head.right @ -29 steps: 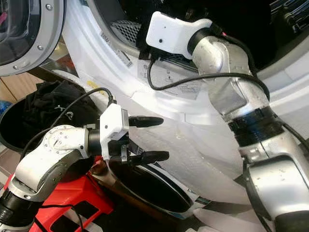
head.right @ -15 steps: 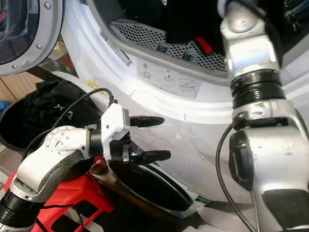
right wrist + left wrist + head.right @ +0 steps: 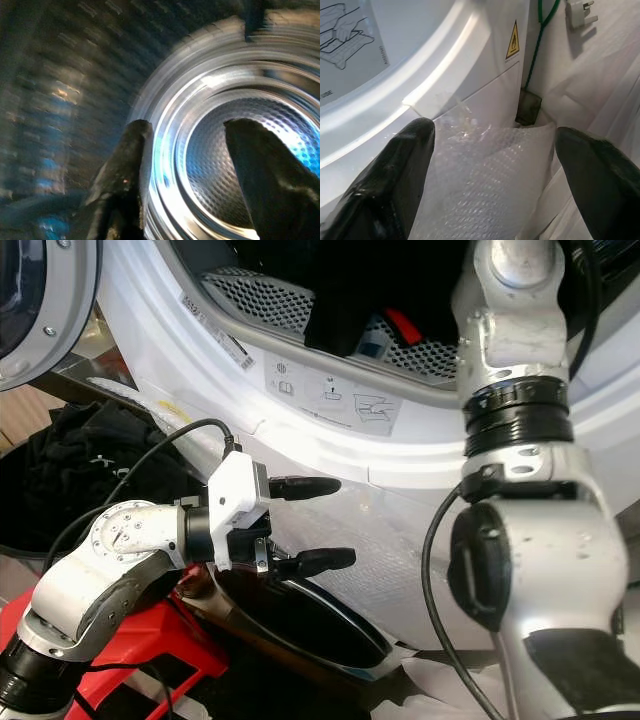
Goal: Clothes washing
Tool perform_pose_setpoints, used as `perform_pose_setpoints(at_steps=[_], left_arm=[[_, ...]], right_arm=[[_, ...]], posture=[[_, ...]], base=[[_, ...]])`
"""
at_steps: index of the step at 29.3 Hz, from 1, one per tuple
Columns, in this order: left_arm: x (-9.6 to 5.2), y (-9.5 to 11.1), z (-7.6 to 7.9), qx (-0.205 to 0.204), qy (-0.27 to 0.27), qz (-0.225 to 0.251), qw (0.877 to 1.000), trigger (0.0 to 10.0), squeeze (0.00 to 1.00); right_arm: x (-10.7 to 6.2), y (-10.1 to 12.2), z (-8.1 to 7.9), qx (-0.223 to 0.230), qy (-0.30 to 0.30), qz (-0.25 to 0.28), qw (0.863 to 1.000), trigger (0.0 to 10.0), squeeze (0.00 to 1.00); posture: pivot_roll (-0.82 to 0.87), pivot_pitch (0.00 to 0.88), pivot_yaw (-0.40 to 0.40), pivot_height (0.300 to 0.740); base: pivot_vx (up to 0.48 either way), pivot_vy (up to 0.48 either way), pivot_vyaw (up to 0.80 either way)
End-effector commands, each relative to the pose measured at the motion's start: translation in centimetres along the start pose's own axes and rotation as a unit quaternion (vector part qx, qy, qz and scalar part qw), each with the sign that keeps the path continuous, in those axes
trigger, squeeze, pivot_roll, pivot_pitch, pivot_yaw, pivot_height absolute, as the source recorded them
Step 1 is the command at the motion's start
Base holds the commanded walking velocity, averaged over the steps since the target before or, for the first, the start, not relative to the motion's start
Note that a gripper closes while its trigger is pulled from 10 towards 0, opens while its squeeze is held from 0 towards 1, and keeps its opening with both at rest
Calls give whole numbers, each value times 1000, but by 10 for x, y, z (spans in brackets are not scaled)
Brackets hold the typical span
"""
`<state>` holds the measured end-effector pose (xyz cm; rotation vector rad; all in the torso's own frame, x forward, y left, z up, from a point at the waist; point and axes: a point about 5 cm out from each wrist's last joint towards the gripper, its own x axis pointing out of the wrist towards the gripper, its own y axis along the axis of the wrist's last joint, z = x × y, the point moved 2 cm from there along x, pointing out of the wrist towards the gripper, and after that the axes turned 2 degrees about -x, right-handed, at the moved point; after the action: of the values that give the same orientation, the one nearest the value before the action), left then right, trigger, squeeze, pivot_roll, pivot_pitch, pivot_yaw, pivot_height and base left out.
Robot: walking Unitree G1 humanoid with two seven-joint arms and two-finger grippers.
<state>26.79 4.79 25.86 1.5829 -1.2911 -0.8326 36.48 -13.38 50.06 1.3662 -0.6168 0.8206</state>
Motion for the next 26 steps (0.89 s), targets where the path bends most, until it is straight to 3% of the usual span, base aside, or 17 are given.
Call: perform_pose_setpoints(at_steps=[1,4,6,8,10,11,13,18,22,26], left_arm=[[-1,3,3,6,-3,2,1000,10000,0],[-2,5,2,10,0,3,1000,10000,0],[-3,7,0,22,10,0,1000,10000,0],[-3,7,0,25,13,-1,1000,10000,0],[-8,6,-1,36,18,-14,999,10000,0],[-8,6,-1,36,18,-14,999,10000,0],[-16,7,-1,51,22,-32,998,10000,0],[-36,17,-5,84,50,-56,994,10000,0],[-48,20,-6,97,68,-66,991,10000,0],[-57,26,-13,101,107,-63,987,10000,0]], right_arm=[[-7,14,-3,-12,58,28,998,10000,0],[-23,14,-4,-74,120,33,989,10000,0],[-44,17,2,-76,163,41,983,10000,0],[-48,18,2,-73,169,43,982,10000,0],[-69,27,3,-14,200,55,978,10000,0],[-69,27,3,-14,200,55,978,10000,0],[-93,36,3,59,241,68,966,10000,0],[-130,35,-4,155,292,58,942,10000,0],[-141,24,-5,174,271,29,946,10000,0],[-151,4,-11,147,267,-23,952,10000,0]], posture=[[70,224,-102,740],[72,222,-104,740],[81,220,-110,740],[81,220,-110,740],[95,217,-114,740],[95,217,-114,740],[112,214,-113,740],[140,211,-110,740],[163,202,-108,740],[176,199,-110,740]], base=[[0,0,0],[0,0,0],[0,0,0],[0,0,0],[0,0,0],[0,0,0],[0,0,0],[0,0,0],[0,0,0],[0,0,0]])
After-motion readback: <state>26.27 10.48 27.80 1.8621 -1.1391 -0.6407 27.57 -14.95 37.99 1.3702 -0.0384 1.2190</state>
